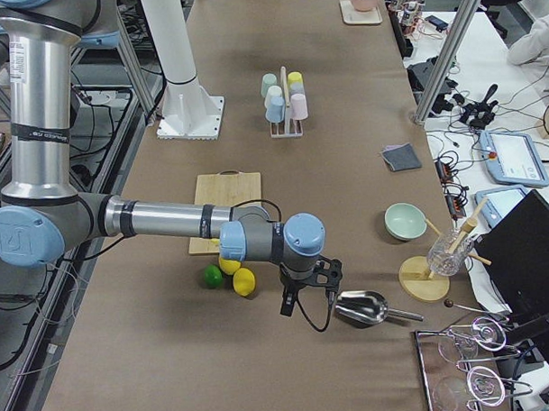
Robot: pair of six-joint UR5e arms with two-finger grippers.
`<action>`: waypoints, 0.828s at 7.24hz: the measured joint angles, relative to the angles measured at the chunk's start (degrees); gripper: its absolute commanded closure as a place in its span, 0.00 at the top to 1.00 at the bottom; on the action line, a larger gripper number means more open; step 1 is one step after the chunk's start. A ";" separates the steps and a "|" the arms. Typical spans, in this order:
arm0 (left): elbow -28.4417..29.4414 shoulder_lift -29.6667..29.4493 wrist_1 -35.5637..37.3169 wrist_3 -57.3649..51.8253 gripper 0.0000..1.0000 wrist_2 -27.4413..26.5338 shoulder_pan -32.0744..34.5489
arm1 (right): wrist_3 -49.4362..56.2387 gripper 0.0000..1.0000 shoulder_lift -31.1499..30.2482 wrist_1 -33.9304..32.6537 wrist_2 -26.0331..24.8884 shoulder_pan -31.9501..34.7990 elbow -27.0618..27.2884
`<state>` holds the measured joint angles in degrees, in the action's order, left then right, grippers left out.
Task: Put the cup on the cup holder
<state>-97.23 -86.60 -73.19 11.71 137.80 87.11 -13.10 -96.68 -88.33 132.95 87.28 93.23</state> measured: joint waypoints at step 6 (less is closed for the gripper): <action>0.38 0.69 0.06 -2.62 0.98 -0.06 0.28 | -0.05 1.00 0.21 -0.03 0.13 0.00 0.04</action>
<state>-96.84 -85.91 -73.13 9.09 137.74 87.39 -13.15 -96.48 -88.36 133.08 87.27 93.27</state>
